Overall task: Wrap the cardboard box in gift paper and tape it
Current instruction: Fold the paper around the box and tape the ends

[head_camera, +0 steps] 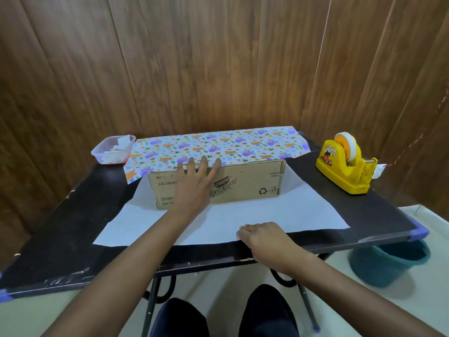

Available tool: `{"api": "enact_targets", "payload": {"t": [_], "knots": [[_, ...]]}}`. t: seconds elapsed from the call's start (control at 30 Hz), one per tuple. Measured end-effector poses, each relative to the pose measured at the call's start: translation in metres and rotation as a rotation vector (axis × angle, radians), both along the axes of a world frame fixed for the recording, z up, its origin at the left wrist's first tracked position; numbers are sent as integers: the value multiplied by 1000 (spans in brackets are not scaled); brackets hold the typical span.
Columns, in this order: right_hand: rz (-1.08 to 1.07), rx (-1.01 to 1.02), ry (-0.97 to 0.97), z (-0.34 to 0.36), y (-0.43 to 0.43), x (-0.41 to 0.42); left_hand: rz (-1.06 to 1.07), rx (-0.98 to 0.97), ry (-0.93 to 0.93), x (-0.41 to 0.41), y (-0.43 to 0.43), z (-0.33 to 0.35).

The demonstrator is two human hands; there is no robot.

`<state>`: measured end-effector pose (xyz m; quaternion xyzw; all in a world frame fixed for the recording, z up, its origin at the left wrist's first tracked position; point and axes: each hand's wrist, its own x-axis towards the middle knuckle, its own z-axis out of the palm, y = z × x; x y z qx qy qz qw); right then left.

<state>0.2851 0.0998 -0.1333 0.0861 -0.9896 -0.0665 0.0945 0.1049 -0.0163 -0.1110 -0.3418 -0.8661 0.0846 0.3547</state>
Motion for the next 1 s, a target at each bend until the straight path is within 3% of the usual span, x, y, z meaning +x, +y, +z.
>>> {"api": "enact_targets", "payload": {"t": [0.2, 0.63, 0.83, 0.9, 0.93, 1.0], "knots": [[-3, 27, -163, 0, 2, 1, -5, 10, -12, 1, 1, -2], [50, 23, -79, -8, -2, 3, -8, 5, -12, -1, 1, -1], [-4, 56, -296, 12, -7, 5, -27, -10, -29, 0, -1, 6], [-27, -80, -335, 34, 0, -2, -47, -2, -26, -2, 0, 6], [-52, -169, -309, 46, 3, -10, -63, 0, -25, -4, 0, 6], [-74, -282, -32, 68, 11, -39, -71, -7, -25, -7, 0, 5]]}}
